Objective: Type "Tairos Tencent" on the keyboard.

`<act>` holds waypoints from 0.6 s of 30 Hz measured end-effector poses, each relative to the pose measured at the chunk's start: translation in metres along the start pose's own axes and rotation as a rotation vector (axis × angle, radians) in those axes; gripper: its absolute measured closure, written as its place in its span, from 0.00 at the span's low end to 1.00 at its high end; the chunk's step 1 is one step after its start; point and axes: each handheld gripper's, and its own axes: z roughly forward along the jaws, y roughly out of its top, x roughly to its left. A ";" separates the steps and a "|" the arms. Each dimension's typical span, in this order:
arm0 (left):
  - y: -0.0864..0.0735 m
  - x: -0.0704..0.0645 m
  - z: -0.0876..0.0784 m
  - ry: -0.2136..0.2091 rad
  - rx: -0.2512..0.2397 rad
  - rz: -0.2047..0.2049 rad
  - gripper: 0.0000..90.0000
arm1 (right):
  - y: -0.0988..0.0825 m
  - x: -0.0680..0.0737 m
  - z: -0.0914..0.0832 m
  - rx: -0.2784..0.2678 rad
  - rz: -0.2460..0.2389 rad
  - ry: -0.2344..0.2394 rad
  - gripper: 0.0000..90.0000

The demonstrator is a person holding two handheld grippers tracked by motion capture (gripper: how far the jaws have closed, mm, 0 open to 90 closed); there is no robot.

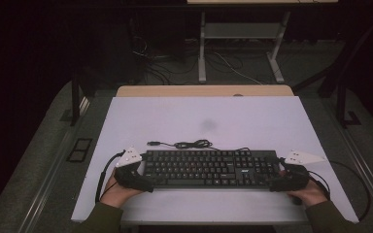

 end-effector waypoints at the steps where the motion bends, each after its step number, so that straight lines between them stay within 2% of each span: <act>1: 0.000 0.000 0.000 0.003 0.002 -0.003 0.00 | 0.000 0.001 0.000 0.003 0.000 0.002 0.16; 5: -0.001 0.000 0.000 0.006 0.004 0.002 0.00 | 0.000 0.001 0.000 0.002 -0.013 0.004 0.16; 18: -0.002 0.000 0.002 -0.002 0.013 0.001 0.00 | 0.000 0.002 0.000 0.004 -0.008 0.008 0.16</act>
